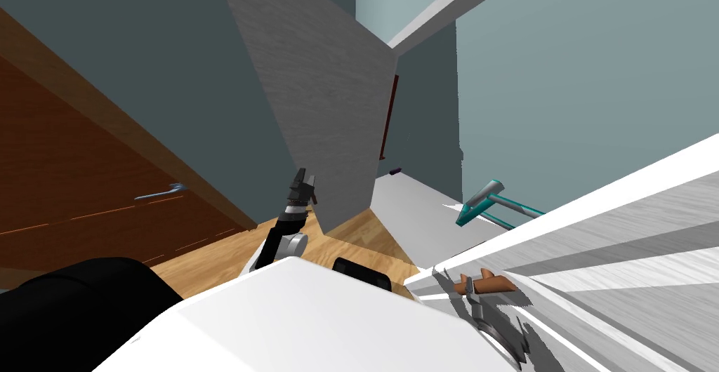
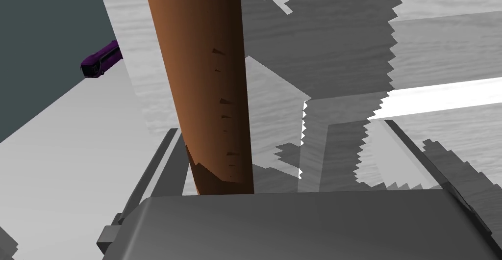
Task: Pull the door open
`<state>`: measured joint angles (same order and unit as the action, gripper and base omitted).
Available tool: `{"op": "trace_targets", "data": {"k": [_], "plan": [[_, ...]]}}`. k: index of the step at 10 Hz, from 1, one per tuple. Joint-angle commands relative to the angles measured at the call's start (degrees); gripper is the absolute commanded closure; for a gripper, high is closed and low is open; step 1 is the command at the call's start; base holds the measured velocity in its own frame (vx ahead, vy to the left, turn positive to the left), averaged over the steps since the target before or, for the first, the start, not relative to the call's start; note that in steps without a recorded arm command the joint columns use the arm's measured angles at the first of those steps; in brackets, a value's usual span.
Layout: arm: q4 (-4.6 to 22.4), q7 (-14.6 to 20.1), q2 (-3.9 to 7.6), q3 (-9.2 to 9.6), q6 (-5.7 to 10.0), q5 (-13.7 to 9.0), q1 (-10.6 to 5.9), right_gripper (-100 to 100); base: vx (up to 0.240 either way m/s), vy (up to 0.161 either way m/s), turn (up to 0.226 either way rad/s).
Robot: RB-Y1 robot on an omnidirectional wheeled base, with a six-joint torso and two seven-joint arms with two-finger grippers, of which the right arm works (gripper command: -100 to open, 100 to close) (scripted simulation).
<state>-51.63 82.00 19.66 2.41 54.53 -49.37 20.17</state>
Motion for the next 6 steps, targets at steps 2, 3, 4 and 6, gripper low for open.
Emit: {"op": "trace_targets", "data": {"k": [2,3,4,6], "plan": [[0.69,0.11,1.43,-1.67,0.35,-0.8,0.78,100,-0.012,-0.007,0.022],[0.69,0.11,1.43,-1.67,0.35,-0.8,0.78,100,0.001,-0.002,-0.023],[-0.15,1.48,1.02,1.83,0.71,1.46,0.06,100,-0.132,0.027,0.17],[-0.76,2.02,1.68,3.09,0.83,2.44,0.31,100,-0.2,0.012,0.16]]}}
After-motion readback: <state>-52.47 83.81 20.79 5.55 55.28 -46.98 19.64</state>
